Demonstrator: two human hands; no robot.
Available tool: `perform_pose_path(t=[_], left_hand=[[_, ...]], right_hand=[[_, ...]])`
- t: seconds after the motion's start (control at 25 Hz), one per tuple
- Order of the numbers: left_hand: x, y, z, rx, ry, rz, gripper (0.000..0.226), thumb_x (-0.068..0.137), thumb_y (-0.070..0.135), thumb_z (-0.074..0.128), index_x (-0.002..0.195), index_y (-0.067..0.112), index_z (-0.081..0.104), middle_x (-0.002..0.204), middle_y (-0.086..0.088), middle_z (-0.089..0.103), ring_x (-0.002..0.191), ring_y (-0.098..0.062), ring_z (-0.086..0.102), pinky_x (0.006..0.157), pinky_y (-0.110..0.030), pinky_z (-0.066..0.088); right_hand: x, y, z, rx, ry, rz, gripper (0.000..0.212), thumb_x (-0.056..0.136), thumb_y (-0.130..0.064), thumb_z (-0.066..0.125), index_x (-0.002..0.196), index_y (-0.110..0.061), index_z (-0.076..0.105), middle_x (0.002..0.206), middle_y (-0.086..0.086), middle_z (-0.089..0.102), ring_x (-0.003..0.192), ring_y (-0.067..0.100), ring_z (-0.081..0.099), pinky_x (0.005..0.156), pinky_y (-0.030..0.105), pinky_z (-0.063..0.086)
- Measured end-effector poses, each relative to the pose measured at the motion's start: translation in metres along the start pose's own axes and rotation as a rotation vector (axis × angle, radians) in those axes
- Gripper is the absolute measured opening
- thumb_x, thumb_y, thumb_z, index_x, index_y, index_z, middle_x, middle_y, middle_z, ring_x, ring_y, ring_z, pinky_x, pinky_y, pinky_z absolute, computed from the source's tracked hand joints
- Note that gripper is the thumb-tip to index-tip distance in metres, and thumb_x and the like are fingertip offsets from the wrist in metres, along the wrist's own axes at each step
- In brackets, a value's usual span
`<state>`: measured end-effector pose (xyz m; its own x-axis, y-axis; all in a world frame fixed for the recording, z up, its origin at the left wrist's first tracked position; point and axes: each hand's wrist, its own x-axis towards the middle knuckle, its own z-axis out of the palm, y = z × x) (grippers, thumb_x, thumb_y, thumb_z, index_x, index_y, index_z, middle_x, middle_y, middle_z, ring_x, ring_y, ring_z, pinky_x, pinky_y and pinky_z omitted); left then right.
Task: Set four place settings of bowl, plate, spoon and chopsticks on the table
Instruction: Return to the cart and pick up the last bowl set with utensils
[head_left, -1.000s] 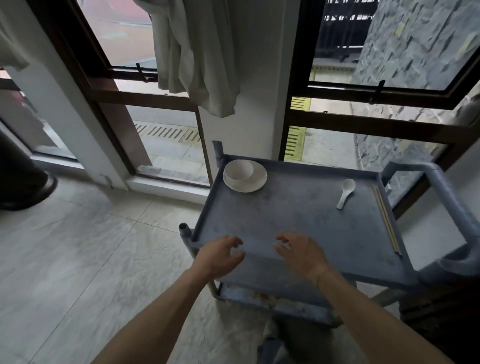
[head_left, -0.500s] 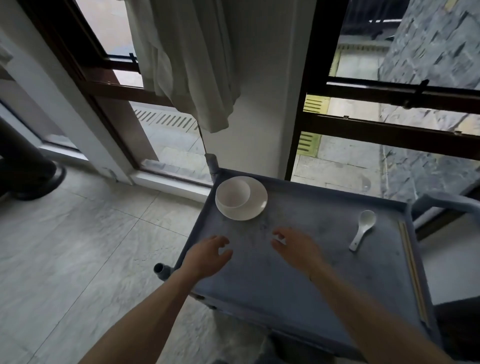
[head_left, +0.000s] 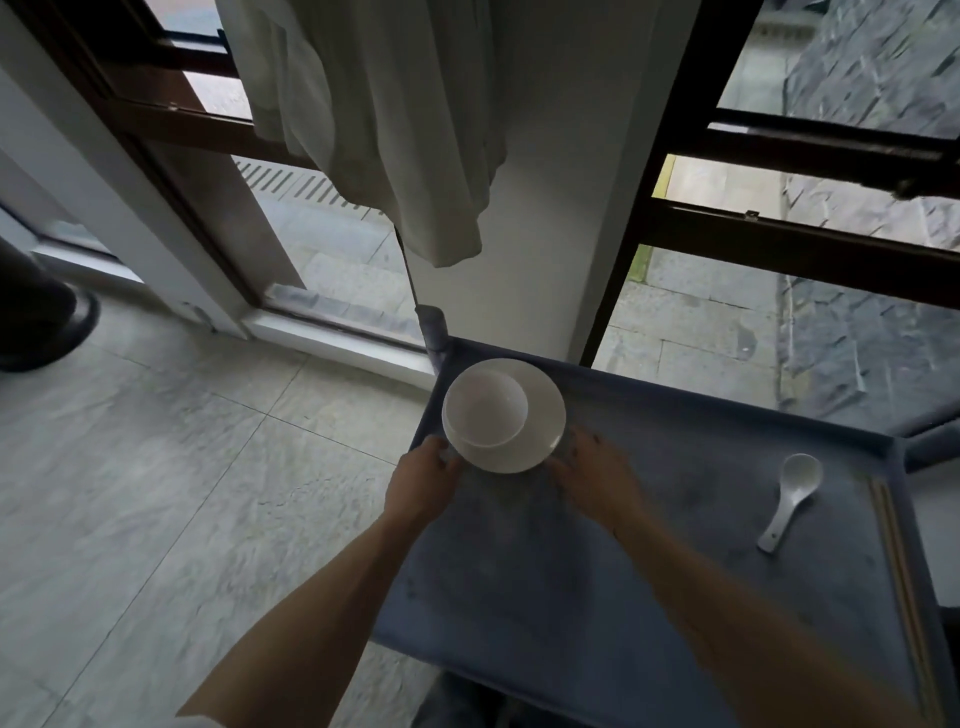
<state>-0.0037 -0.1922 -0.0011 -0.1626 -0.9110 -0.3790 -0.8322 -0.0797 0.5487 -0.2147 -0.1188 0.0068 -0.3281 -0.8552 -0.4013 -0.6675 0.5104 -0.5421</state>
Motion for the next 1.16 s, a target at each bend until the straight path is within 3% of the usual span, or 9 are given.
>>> perform_pose_path(t=[0.24, 0.4, 0.6, 0.68, 0.8, 0.96, 1.08, 1.16], left_hand=[[0.039, 0.002, 0.009, -0.112, -0.047, -0.066, 0.023, 0.092, 0.027, 0.050, 0.110, 0.012, 0.051, 0.098, -0.012, 0.070, 0.091, -0.033, 0.064, 0.067, -0.034, 0.043], [0.047, 0.006, 0.011, -0.216, -0.061, -0.106, 0.022, 0.090, 0.020, 0.050, 0.110, 0.013, 0.047, 0.102, -0.011, 0.065, 0.091, -0.033, 0.062, 0.075, -0.041, 0.051], [0.050, 0.012, 0.004, -0.313, -0.129, -0.117, 0.031, 0.081, 0.010, 0.059, 0.109, 0.012, 0.044, 0.100, -0.002, 0.059, 0.084, -0.019, 0.055, 0.062, -0.030, 0.043], [0.052, 0.015, 0.001, -0.432, -0.196, -0.115, 0.041, 0.071, 0.012, 0.063, 0.108, 0.011, 0.046, 0.104, -0.006, 0.061, 0.086, -0.021, 0.061, 0.058, -0.039, 0.056], [0.052, 0.028, 0.003, -0.648, -0.345, -0.124, 0.048, 0.074, -0.001, 0.063, 0.115, 0.012, 0.042, 0.112, -0.009, 0.055, 0.098, -0.030, 0.065, 0.063, -0.051, 0.061], [0.040, 0.057, 0.013, -0.673, -0.497, -0.006, 0.055, 0.078, -0.026, 0.043, 0.098, 0.024, 0.053, 0.099, -0.001, 0.059, 0.093, -0.027, 0.063, 0.063, -0.046, 0.062], [0.035, 0.073, 0.032, -0.665, -0.550, -0.038, 0.055, 0.081, -0.023, 0.045, 0.111, 0.022, 0.052, 0.107, -0.004, 0.058, 0.093, -0.022, 0.061, 0.052, -0.035, 0.060], [0.028, 0.086, 0.049, -0.638, -0.583, -0.035, 0.054, 0.082, -0.021, 0.047, 0.121, 0.017, 0.048, 0.109, -0.004, 0.056, 0.095, -0.024, 0.060, 0.053, -0.038, 0.061]], right_hand=[[0.040, -0.009, 0.014, 0.235, -0.018, 0.100, 0.062, 0.090, -0.024, 0.062, 0.146, -0.020, 0.035, 0.138, 0.007, 0.052, 0.122, 0.029, 0.052, 0.101, 0.043, 0.045], [0.055, -0.008, 0.021, 0.348, -0.005, 0.205, 0.063, 0.089, -0.013, 0.063, 0.145, -0.012, 0.033, 0.141, 0.011, 0.048, 0.125, 0.031, 0.048, 0.104, 0.044, 0.042], [0.052, -0.003, 0.019, 0.399, 0.047, 0.275, 0.059, 0.084, -0.009, 0.069, 0.137, -0.014, 0.042, 0.129, 0.008, 0.056, 0.114, 0.028, 0.055, 0.084, 0.031, 0.044], [0.045, 0.002, 0.017, 0.477, 0.074, 0.313, 0.059, 0.081, -0.009, 0.071, 0.133, -0.020, 0.044, 0.122, 0.007, 0.060, 0.107, 0.028, 0.060, 0.079, 0.037, 0.055], [0.025, 0.010, 0.011, 0.554, 0.142, 0.364, 0.055, 0.082, -0.010, 0.071, 0.128, -0.025, 0.045, 0.108, 0.008, 0.064, 0.091, 0.027, 0.066, 0.053, 0.027, 0.054], [-0.006, 0.031, 0.001, 0.595, 0.246, 0.435, 0.052, 0.078, -0.009, 0.070, 0.120, -0.029, 0.047, 0.090, 0.008, 0.066, 0.081, 0.027, 0.067, 0.066, 0.046, 0.061], [-0.027, 0.049, -0.010, 0.623, 0.300, 0.473, 0.051, 0.075, -0.006, 0.068, 0.117, -0.028, 0.049, 0.082, 0.008, 0.066, 0.069, 0.025, 0.066, 0.055, 0.037, 0.059], [-0.043, 0.066, -0.017, 0.629, 0.322, 0.497, 0.053, 0.073, -0.007, 0.067, 0.118, -0.027, 0.049, 0.080, 0.007, 0.065, 0.065, 0.021, 0.064, 0.049, 0.025, 0.053]])
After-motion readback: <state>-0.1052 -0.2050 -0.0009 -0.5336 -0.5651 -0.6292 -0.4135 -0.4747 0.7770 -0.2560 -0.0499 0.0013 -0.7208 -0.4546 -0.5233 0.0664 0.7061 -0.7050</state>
